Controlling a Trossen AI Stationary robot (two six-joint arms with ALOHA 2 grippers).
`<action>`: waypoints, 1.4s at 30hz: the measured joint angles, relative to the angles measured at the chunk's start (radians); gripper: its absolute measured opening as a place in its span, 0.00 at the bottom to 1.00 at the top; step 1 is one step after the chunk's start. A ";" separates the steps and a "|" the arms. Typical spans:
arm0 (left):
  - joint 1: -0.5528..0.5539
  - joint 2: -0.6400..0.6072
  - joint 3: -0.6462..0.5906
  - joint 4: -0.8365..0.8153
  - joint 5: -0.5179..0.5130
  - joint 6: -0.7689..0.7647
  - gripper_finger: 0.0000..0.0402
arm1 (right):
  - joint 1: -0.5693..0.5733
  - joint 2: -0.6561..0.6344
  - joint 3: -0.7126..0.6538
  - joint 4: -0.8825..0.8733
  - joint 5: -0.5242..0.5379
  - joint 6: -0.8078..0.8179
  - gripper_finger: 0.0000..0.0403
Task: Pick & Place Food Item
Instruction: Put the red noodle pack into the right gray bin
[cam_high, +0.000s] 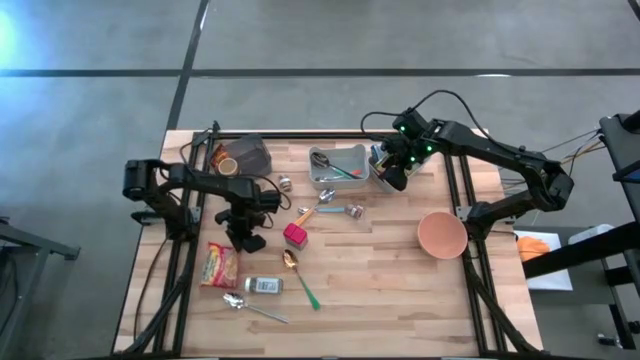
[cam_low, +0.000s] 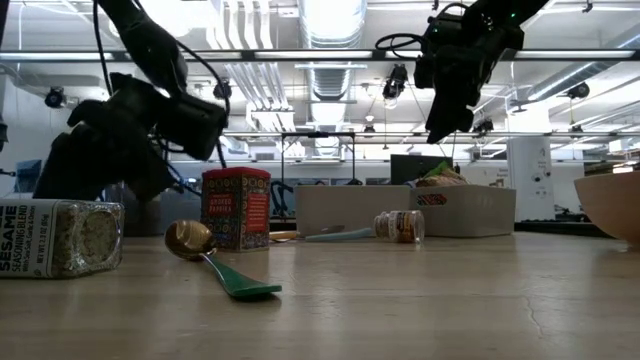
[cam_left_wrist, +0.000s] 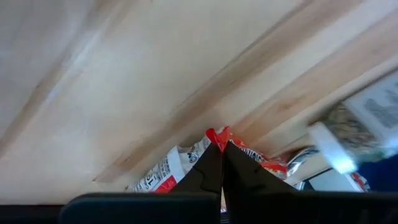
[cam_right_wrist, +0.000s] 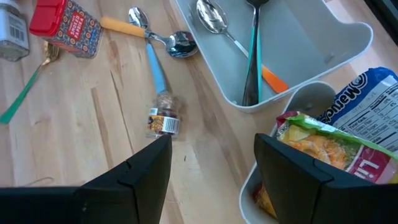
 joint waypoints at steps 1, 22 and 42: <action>0.000 -0.012 0.009 -0.002 0.000 0.000 0.00 | 0.000 0.000 0.000 0.000 -0.001 0.007 0.56; 0.001 -0.455 0.310 -0.104 -0.254 -0.277 0.00 | 0.164 -0.013 0.000 0.438 -0.187 0.272 0.56; 0.085 -0.488 0.644 0.102 -0.610 -0.276 0.00 | 0.547 -0.001 0.010 0.713 0.452 0.326 0.56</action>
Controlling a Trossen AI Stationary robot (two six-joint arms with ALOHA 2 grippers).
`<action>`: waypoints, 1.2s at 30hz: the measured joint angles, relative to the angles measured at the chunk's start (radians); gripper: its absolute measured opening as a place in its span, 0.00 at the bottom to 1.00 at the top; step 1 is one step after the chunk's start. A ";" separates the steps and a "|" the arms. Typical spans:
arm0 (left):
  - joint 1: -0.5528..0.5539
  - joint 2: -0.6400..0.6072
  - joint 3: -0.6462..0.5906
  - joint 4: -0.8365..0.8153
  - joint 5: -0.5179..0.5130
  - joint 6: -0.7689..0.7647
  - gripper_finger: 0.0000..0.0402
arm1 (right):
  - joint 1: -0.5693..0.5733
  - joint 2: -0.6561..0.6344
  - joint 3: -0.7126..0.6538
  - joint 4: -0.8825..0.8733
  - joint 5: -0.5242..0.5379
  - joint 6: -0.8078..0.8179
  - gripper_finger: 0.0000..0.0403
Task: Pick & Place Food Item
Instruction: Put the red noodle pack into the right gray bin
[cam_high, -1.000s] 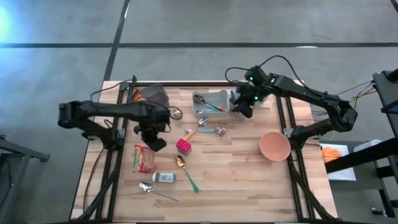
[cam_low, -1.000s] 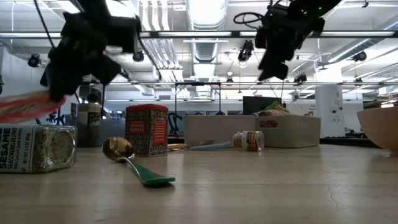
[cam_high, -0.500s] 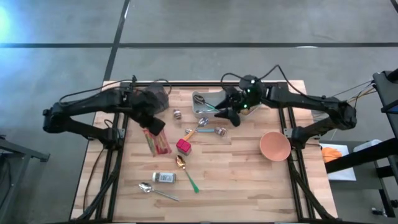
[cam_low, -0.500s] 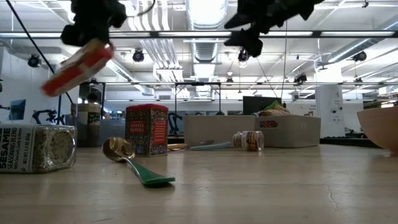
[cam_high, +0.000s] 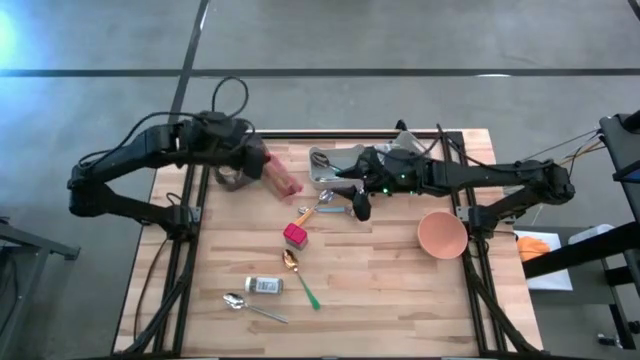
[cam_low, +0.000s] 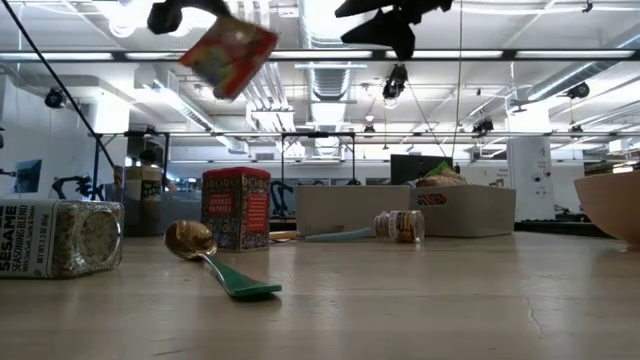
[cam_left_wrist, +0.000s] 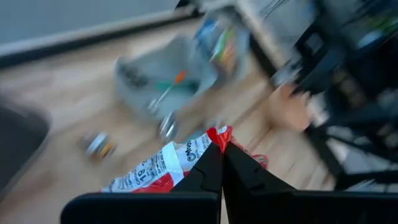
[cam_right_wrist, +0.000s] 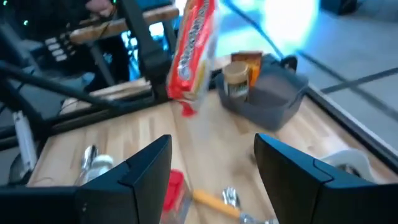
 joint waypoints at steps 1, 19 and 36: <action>0.005 0.000 -0.002 0.038 0.001 0.008 0.00 | 0.007 0.001 0.000 0.022 0.018 0.000 0.56; 0.025 0.076 -0.005 0.178 0.054 0.058 0.00 | -0.009 0.004 0.000 0.101 0.066 0.019 0.75; 0.028 0.107 -0.004 0.421 0.083 0.075 0.00 | 0.016 0.003 0.000 0.198 0.115 0.081 0.93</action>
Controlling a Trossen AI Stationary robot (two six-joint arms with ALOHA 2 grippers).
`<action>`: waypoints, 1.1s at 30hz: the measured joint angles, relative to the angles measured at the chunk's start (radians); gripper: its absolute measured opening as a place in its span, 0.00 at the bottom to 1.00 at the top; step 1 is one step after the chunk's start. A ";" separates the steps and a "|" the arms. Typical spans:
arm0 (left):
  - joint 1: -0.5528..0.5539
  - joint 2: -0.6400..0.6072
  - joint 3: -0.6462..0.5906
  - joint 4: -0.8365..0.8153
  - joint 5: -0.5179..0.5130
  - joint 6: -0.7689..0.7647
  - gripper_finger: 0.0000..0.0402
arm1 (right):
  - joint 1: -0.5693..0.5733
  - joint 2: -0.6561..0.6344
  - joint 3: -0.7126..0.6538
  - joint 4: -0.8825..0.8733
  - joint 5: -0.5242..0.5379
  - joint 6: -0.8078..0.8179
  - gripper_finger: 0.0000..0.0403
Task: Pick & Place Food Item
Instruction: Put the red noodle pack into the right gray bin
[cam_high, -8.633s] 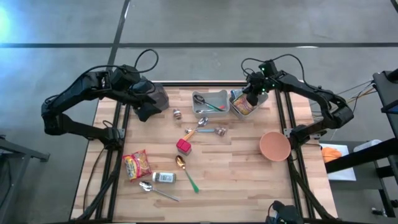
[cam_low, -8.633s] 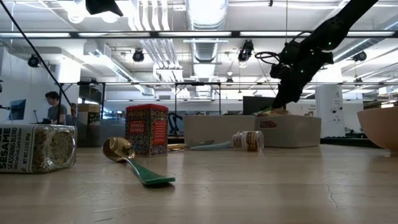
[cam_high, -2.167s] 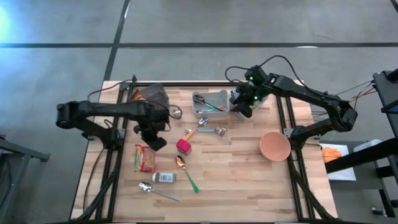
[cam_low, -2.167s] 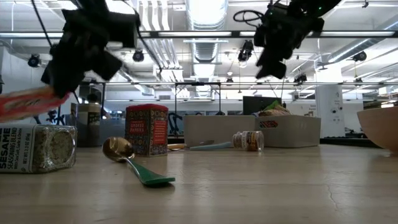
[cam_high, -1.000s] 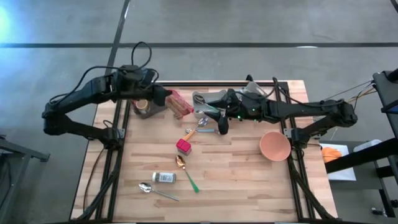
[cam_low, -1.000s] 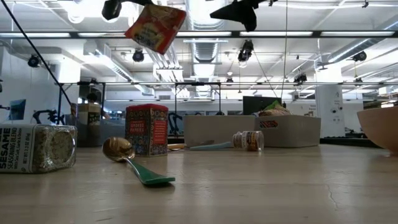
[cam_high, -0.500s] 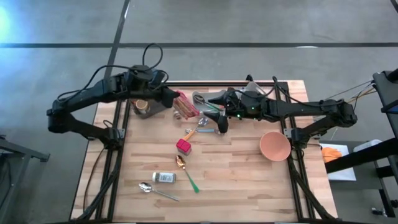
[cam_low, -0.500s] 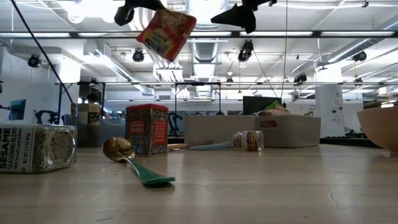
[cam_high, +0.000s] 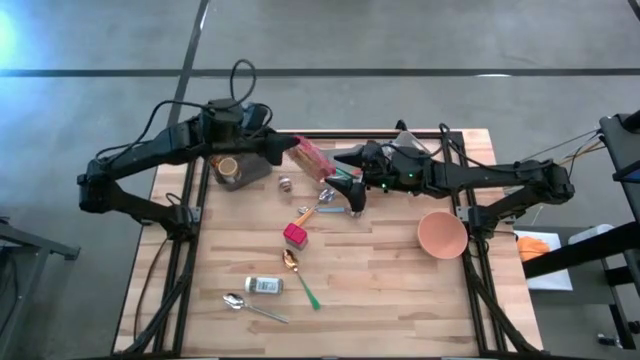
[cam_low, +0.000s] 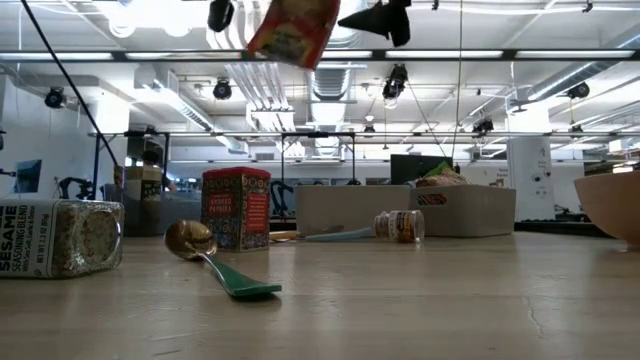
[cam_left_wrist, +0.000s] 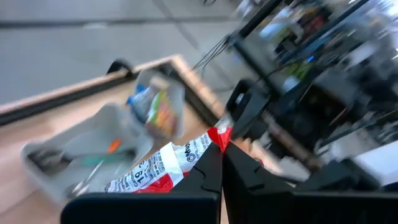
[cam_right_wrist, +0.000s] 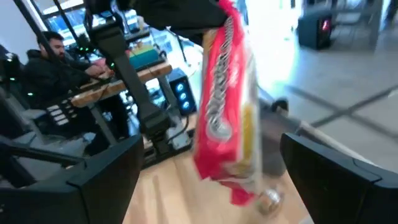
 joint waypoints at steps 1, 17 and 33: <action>0.000 0.000 0.000 0.028 0.000 -0.002 0.00 | 0.009 0.000 0.002 0.012 0.028 -0.026 0.93; 0.003 -0.001 0.005 0.289 0.084 -0.037 0.00 | 0.063 0.017 0.103 0.072 0.245 -0.329 0.93; 0.001 -0.001 0.004 0.345 0.141 -0.080 0.00 | 0.063 0.126 0.247 0.027 0.250 -0.419 0.89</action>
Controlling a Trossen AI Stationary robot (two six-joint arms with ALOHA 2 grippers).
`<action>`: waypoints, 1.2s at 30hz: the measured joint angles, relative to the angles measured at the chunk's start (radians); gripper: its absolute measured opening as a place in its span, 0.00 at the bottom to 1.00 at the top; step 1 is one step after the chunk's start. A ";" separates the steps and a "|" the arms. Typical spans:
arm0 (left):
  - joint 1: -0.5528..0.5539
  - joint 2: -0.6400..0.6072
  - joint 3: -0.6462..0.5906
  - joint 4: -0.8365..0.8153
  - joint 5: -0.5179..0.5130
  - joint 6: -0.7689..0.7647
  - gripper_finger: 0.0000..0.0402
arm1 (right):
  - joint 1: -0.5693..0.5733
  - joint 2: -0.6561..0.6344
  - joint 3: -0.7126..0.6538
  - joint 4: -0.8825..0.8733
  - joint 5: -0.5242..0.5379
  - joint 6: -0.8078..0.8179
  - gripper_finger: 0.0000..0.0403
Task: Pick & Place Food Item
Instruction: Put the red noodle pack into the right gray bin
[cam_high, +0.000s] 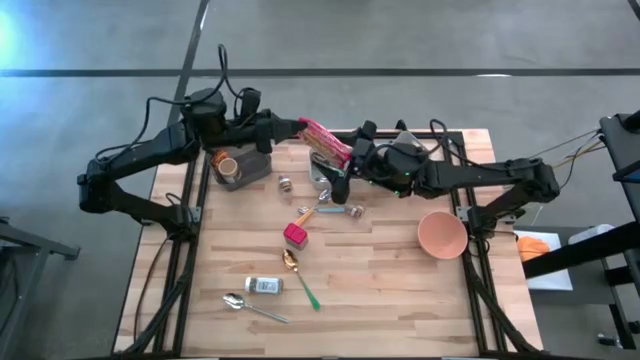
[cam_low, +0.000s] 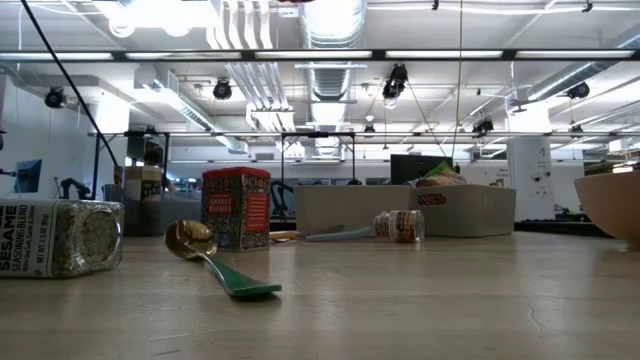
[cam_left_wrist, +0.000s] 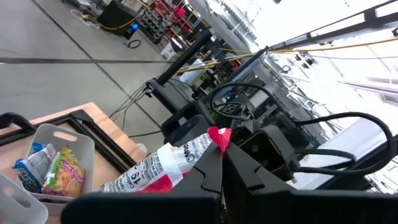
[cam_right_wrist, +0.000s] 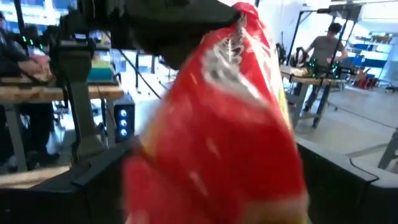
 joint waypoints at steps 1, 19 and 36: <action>0.000 0.000 0.001 0.000 0.003 0.000 0.00 | 0.000 0.002 0.010 -0.020 0.011 -0.006 0.86; 0.000 -0.001 0.002 0.003 0.021 -0.022 0.00 | 0.000 -0.005 0.033 -0.072 0.031 -0.039 0.34; 0.000 -0.001 0.002 0.003 0.020 -0.052 0.00 | 0.001 -0.006 0.033 -0.072 0.024 -0.036 0.31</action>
